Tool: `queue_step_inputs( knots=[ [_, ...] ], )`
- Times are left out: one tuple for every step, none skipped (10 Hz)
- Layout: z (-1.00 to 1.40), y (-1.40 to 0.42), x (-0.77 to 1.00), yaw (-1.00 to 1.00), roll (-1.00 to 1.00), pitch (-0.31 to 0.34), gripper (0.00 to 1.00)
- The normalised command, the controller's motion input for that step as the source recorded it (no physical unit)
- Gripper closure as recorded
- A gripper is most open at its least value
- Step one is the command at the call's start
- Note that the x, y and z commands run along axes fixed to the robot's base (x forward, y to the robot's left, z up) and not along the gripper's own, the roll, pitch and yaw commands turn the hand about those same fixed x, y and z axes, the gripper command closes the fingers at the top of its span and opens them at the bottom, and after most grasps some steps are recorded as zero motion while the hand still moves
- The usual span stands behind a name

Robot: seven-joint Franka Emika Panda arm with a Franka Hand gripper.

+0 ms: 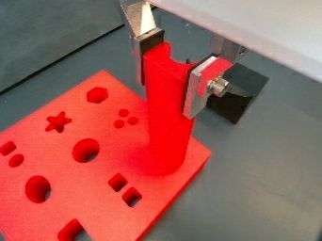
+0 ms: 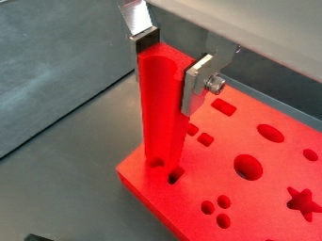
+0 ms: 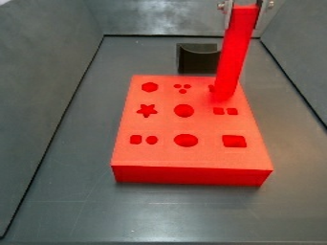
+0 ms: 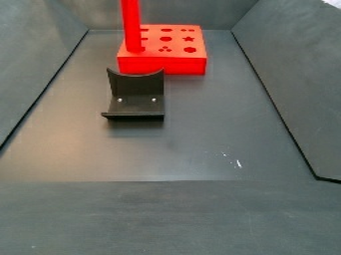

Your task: Insert the arch object.

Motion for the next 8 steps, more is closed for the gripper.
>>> queue_step_inputs(
  knots=[
    [-0.04,0.00,-0.35,-0.02,0.00,-0.007,1.00],
    [0.00,0.00,-0.40,-0.05,-0.01,-0.026,1.00],
    [-0.01,0.00,-0.26,-0.01,-0.03,-0.037,1.00],
    [-0.09,0.00,-0.02,0.00,-0.01,-0.027,1.00],
    [-0.18,0.00,0.06,0.05,0.00,0.000,1.00],
    [-0.13,0.00,0.31,0.07,0.00,0.000,1.00],
    [-0.15,0.00,0.38,0.08,0.00,0.000,1.00],
    [-0.16,0.00,0.26,0.08,0.00,0.000,1.00]
  ],
)
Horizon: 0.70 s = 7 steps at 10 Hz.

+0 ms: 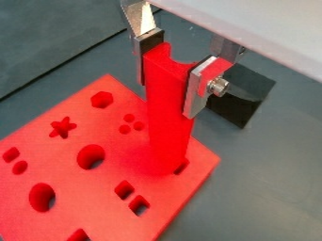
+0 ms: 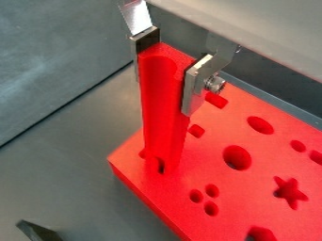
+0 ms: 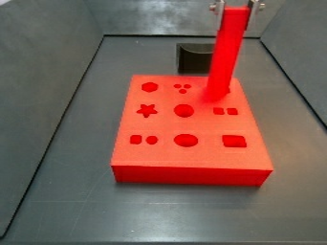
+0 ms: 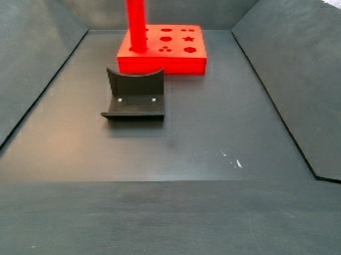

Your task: Insert the arch object.

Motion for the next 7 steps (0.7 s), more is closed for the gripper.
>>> queue_step_inputs(
  knots=[
    [-0.14,0.00,0.15,0.08,0.00,0.000,1.00],
    [-0.16,0.00,0.00,0.05,0.00,0.000,1.00],
    [-0.18,0.02,-0.21,0.00,0.01,0.000,1.00],
    [-0.14,0.00,-0.19,0.00,0.00,0.000,1.00],
    [-0.12,0.00,0.00,0.00,0.00,0.000,1.00],
    [-0.16,0.00,0.00,0.00,0.00,0.000,1.00],
    [-0.29,-0.04,0.03,-0.02,0.06,0.007,1.00]
  ],
)
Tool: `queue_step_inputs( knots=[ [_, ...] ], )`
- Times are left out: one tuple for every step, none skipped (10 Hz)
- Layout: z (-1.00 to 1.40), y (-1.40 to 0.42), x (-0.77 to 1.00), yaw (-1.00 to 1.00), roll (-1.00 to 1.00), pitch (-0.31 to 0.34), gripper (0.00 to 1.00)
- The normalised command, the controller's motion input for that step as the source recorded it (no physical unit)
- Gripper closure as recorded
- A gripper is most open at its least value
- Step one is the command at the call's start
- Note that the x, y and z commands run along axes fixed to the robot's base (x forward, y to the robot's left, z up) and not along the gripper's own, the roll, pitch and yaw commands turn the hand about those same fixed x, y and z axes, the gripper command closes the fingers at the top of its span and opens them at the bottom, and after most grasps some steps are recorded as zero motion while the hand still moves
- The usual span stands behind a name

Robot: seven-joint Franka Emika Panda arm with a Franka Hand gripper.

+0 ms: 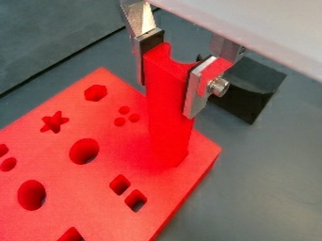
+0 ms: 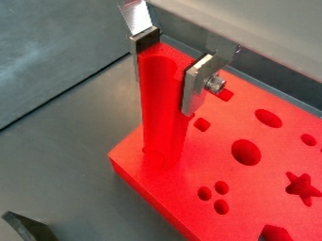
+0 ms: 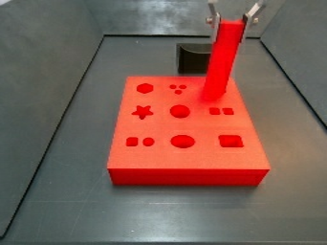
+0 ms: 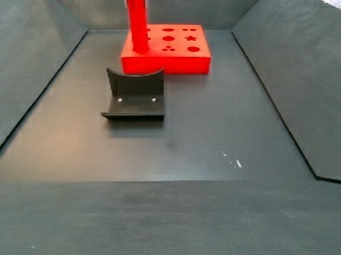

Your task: Insert the arch object.

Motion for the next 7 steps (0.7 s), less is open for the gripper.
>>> queue_step_inputs(
  knots=[
    [-0.47,-0.01,0.13,-0.08,0.06,0.077,1.00],
    [-0.60,-0.08,0.19,-0.06,0.13,0.111,1.00],
    [-0.71,-0.03,0.19,-0.01,0.08,0.100,1.00],
    [-0.80,-0.03,0.20,-0.06,0.04,0.090,1.00],
    [-0.74,-0.07,0.20,-0.14,0.03,0.086,1.00],
    [-0.16,0.00,0.00,-0.02,0.09,0.039,1.00],
    [0.00,0.00,0.00,0.00,0.00,0.000,1.00]
  ],
)
